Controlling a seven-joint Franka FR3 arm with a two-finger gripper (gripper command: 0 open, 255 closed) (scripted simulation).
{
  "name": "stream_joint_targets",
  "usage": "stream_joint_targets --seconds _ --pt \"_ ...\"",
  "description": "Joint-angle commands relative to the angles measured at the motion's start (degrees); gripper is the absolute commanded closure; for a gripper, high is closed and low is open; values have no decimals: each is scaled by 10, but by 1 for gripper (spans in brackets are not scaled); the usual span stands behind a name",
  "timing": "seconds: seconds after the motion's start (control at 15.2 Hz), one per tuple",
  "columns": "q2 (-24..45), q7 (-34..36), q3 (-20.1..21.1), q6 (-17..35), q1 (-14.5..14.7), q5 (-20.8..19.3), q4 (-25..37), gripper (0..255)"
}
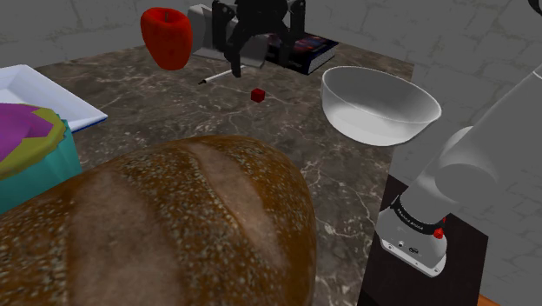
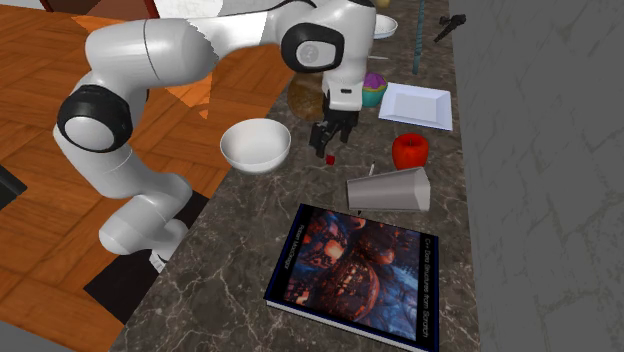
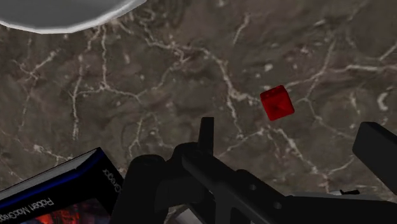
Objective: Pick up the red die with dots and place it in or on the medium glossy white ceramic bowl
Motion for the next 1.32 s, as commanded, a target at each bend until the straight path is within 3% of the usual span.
stream_joint_targets --seconds 0.0,0.4,0.86,0.92,1.25 --pt "6 10 4 11 2 -4 -7 0" --pt "-11 2 0 56 1 6 -66 0" --pt "-11 2 0 56 1 6 -65 0" --pt "-11 2 0 56 1 6 -65 255" --pt "-11 2 0 57 1 6 -67 255"
